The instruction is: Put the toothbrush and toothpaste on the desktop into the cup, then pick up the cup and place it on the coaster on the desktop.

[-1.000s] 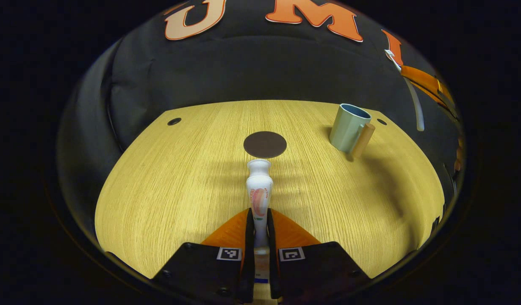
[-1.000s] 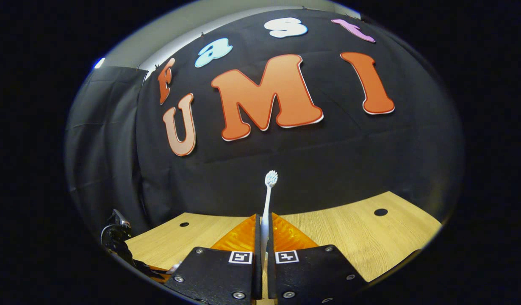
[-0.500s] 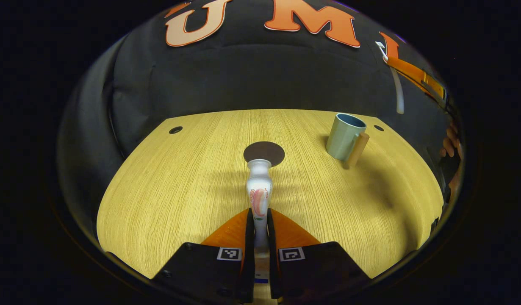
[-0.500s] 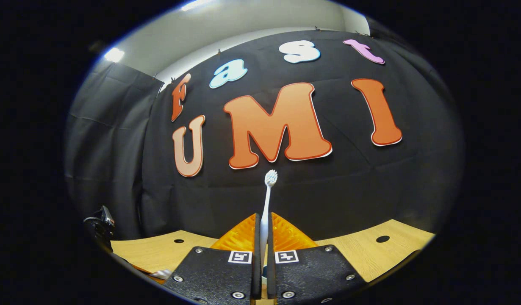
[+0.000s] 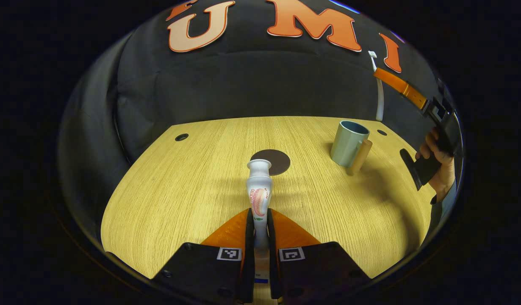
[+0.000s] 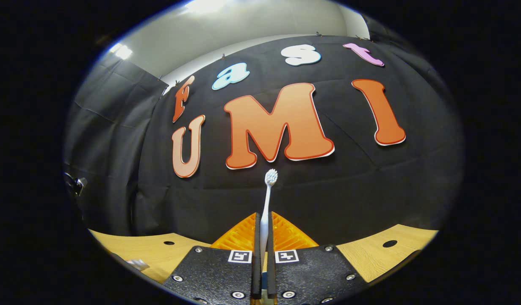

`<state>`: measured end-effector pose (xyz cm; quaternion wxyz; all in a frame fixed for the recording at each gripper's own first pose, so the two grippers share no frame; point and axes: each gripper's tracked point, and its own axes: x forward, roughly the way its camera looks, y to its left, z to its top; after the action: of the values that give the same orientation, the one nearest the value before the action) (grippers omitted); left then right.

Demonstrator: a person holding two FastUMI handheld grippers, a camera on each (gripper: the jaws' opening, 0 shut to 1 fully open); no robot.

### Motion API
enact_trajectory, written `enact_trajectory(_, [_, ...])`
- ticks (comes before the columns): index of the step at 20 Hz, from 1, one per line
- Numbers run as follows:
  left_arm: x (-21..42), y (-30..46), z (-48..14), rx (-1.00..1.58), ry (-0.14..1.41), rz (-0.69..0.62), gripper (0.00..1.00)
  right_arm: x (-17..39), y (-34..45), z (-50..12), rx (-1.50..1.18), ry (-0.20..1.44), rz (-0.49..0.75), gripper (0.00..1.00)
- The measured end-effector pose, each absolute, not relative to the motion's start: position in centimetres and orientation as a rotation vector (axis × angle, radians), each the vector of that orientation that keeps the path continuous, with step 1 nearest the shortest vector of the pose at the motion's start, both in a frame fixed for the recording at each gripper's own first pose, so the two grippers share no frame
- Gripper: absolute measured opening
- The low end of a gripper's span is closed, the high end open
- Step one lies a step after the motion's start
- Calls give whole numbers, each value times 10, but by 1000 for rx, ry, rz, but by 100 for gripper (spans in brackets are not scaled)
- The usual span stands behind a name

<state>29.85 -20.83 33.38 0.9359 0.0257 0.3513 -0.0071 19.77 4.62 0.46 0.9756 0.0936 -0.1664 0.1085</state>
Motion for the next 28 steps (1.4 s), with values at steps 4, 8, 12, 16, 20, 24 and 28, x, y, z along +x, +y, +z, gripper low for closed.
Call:
enact_trajectory(4, [297, -202, 341, 62, 701, -11, 18, 214, 46, -15, 177, -326, 207, 6])
enact_trajectory(8, [300, -203, 346, 61, 699, -7, 18, 232, 36, -27, 197, -322, 177, 6])
enact_trajectory(12, [301, -200, 349, 50, 691, -5, 18, 244, 27, -42, 212, -301, 151, 6])
enact_trajectory(16, [302, -203, 357, 42, 684, -12, 18, 250, 27, -52, 219, -281, 150, 6])
enact_trajectory(20, [308, -211, 362, 34, 656, -22, 18, 251, 30, -59, 224, -254, 151, 6])
enact_trajectory(24, [311, -218, 380, 25, 613, -37, 18, 247, 34, -68, 205, -209, 161, 6])
enact_trajectory(28, [323, -224, 393, 9, 566, -53, 18, 240, 38, -73, 187, -168, 178, 8])
